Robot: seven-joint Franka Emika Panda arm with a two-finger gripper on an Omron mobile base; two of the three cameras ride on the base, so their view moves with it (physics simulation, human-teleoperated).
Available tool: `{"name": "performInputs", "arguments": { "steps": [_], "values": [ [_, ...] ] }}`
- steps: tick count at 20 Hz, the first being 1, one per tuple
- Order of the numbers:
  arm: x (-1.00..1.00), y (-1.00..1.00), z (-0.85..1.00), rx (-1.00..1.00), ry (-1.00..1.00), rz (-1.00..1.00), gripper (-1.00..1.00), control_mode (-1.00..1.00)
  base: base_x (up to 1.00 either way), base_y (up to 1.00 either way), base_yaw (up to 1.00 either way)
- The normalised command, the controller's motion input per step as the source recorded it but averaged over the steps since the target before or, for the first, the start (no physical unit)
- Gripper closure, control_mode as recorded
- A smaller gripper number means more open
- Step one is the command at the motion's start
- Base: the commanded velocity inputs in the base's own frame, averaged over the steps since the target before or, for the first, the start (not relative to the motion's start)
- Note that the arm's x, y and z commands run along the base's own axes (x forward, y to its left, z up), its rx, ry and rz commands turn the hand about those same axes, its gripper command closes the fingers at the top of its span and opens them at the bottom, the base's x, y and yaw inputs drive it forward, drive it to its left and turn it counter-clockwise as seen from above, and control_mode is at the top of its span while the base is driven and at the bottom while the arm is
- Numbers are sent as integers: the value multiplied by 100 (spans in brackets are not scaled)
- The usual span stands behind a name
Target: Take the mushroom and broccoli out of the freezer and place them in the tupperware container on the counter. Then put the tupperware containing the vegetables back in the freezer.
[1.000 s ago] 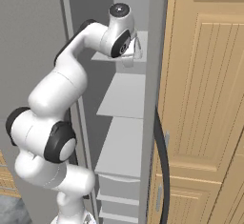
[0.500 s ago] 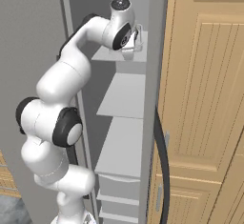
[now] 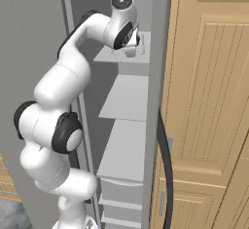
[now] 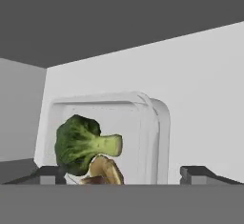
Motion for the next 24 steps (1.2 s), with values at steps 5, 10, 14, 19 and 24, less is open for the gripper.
{"name": "performInputs", "arguments": {
  "steps": [5, 10, 14, 19, 24],
  "values": [
    [-80, 0, 0, 0, -22, 0, -100, -100, 0, 0, 0],
    [-100, 0, -2, 0, -21, -3, -100, -100, 0, 0, 0],
    [-100, 6, 0, 0, -18, -5, -100, -100, 0, 0, 0],
    [-100, 15, 0, 0, -9, -7, -100, -100, 0, 0, 0],
    [-100, 14, -4, 0, 0, -6, -100, -100, 0, 0, 0]
  ]
}}
